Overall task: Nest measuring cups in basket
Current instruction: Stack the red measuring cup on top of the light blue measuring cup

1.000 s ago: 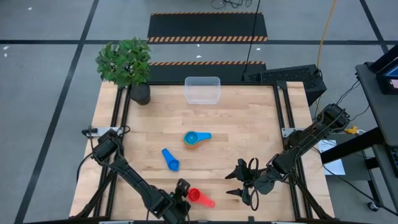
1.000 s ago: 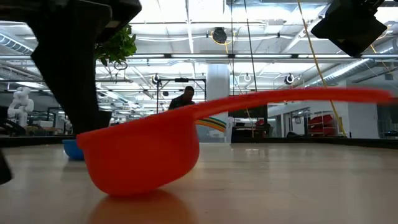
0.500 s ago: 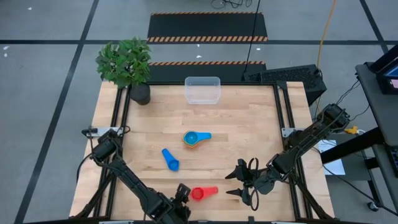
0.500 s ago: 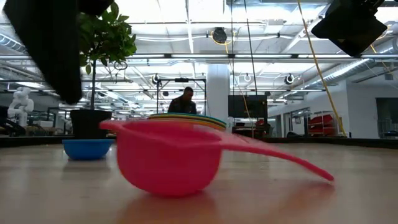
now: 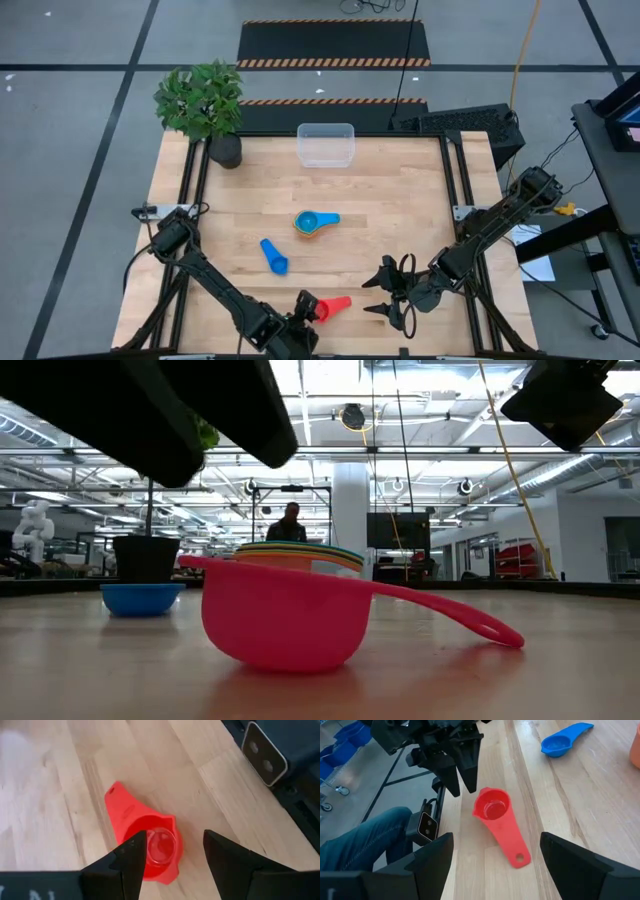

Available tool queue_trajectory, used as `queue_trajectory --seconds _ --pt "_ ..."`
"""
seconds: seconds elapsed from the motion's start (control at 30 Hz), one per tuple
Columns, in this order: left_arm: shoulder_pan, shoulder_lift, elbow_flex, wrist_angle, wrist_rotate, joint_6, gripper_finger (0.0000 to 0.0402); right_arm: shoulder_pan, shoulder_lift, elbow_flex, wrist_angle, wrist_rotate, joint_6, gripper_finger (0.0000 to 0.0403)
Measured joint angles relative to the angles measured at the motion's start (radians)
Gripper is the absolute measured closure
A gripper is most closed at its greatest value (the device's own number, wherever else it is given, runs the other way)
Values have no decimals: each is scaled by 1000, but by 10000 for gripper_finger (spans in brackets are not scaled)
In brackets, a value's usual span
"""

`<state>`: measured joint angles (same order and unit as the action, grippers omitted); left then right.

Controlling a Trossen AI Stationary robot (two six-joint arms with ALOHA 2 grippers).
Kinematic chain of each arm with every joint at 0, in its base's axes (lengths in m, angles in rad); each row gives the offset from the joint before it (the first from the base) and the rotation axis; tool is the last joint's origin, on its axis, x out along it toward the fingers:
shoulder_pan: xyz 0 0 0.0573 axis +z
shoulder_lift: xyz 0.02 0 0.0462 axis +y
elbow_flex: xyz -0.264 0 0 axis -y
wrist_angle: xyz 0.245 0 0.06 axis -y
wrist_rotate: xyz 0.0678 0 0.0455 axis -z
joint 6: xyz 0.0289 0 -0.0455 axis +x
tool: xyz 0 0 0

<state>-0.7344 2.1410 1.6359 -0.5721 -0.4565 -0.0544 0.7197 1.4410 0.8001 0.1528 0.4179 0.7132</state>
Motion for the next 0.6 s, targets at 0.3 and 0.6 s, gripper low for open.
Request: queue_trajectory --seconds 0.3,0.6 --pt "7 0 -90 51 18 4 204 0 0 0 0 0 0 110" --pt "31 1 -92 122 19 43 204 0 0 0 0 0 -10 110"
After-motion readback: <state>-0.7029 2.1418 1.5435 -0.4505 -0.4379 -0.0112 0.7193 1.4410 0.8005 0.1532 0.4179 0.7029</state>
